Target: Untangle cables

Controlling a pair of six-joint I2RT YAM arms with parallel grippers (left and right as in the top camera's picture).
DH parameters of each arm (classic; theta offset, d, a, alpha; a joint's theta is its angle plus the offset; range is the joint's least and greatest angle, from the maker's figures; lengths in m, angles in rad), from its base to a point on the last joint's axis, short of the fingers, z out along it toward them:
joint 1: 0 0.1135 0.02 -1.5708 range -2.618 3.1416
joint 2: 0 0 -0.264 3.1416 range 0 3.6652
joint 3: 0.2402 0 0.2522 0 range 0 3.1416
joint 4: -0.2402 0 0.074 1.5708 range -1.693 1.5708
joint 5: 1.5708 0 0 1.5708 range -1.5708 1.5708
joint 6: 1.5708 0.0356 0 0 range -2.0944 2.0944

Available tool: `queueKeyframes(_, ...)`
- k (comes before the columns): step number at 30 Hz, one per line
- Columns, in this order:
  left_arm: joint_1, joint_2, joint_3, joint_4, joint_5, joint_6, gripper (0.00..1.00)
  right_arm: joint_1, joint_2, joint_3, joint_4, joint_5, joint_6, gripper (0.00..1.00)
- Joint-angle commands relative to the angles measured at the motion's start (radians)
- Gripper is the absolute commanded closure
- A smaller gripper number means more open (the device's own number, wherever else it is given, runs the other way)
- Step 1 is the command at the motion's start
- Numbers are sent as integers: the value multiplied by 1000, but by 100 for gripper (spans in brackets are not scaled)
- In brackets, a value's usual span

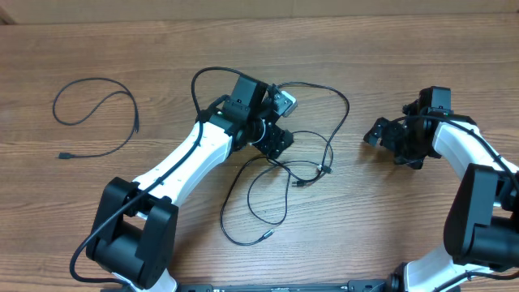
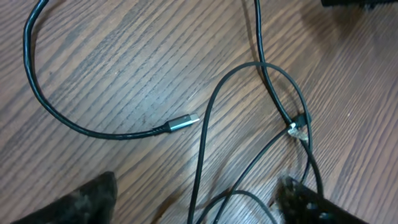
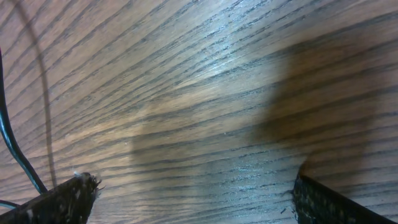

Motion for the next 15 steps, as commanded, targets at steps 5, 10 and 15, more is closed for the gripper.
queueKeyframes(5, -6, 14, -6, 10, -3, 4, 0, -2, -22, -6, 5, 11, 0, 0)
queueKeyframes(10, -6, 14, -6, 14, -3, 3, 1, -2, -22, -6, 5, 11, 0, 0)
queueKeyframes(15, -6, 14, -6, 13, -2, 4, 1, -2, -22, -6, 5, 11, 0, 0)
